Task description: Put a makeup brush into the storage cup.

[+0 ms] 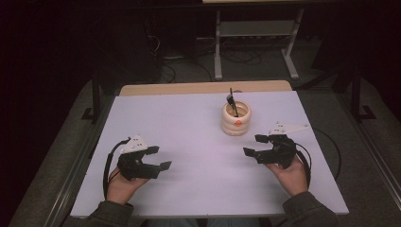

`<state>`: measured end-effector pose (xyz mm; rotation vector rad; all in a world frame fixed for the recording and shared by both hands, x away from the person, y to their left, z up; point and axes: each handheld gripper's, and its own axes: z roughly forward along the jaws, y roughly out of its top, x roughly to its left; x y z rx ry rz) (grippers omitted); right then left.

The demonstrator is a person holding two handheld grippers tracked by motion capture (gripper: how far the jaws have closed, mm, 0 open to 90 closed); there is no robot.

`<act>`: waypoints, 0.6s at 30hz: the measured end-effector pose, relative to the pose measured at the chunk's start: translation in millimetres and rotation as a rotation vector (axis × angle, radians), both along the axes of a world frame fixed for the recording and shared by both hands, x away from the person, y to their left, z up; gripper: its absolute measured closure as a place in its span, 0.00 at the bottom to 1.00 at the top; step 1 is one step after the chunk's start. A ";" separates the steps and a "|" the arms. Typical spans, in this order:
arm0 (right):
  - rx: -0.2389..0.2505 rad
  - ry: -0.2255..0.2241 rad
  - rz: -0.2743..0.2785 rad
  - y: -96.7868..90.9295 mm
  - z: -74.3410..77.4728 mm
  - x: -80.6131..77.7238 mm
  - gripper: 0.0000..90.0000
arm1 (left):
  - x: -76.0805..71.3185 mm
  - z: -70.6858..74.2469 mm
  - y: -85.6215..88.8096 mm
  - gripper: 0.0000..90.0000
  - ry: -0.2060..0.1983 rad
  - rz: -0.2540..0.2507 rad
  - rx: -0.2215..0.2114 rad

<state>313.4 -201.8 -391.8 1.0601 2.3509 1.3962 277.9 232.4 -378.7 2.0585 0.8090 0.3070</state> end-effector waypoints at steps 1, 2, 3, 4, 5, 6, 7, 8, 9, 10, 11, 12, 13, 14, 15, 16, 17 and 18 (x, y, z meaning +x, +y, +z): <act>-0.004 0.000 -0.002 -0.3 -1.9 -1.7 0.28 | -0.4 0.1 0.3 0.28 -0.003 -0.001 0.004; -0.001 -0.001 -0.005 -0.3 -2.7 -2.8 0.27 | -1.0 -0.1 0.5 0.28 -0.006 0.001 0.004; -0.003 -0.001 -0.008 -0.4 -3.3 -3.9 0.27 | -1.2 -0.6 1.3 0.28 -0.010 0.000 0.008; -0.004 -0.002 -0.006 -0.6 -4.0 -4.7 0.27 | -2.0 -1.6 1.6 0.28 -0.010 0.007 0.005; -0.006 -0.003 -0.006 -0.8 -4.5 -5.9 0.27 | -1.9 -2.1 2.6 0.28 -0.010 0.006 0.013; -0.005 -0.006 -0.009 -0.9 -5.1 -6.7 0.27 | -2.0 -3.4 3.8 0.27 -0.006 0.009 0.013; -0.005 -0.004 -0.010 -1.5 -5.9 -8.2 0.27 | -2.1 -4.4 4.4 0.27 -0.005 0.013 0.011; -0.005 -0.011 -0.009 -1.9 -7.1 -8.6 0.27 | -2.2 -4.8 5.0 0.27 -0.004 0.013 0.014; -0.007 -0.004 -0.012 -1.9 -8.1 -10.0 0.26 | -2.8 -5.0 5.1 0.27 -0.002 0.018 0.012; -0.012 -0.004 -0.009 -2.1 -9.0 -10.4 0.26 | -2.8 -5.1 5.6 0.27 -0.007 0.015 0.016; -0.014 -0.008 -0.010 -2.2 -10.3 -11.3 0.26 | -3.2 -5.1 5.8 0.27 -0.007 0.016 0.016; -0.014 -0.005 -0.012 -2.2 -11.1 -12.5 0.26 | -3.3 -5.3 6.0 0.27 -0.008 0.017 0.016; -0.015 -0.006 -0.009 -2.4 -12.1 -13.0 0.26 | -3.5 -5.6 6.1 0.26 -0.011 0.019 0.016; -0.016 -0.004 -0.010 -2.5 -12.7 -14.0 0.26 | -3.6 -5.8 6.6 0.26 -0.013 0.019 0.017; -0.017 -0.005 -0.013 -2.9 -13.5 -14.8 0.26 | -4.0 -6.2 6.7 0.26 -0.009 0.021 0.012; -0.014 -0.004 -0.012 -3.4 -14.2 -15.4 0.26 | -4.3 -6.4 7.2 0.26 -0.009 0.022 0.013; -0.012 -0.002 -0.014 -3.9 -14.9 -16.2 0.26 | -4.8 -6.7 7.9 0.26 -0.010 0.023 0.013; -0.013 -0.003 -0.016 -4.5 -15.5 -17.0 0.25 | -5.7 -7.3 8.3 0.26 -0.009 0.027 0.010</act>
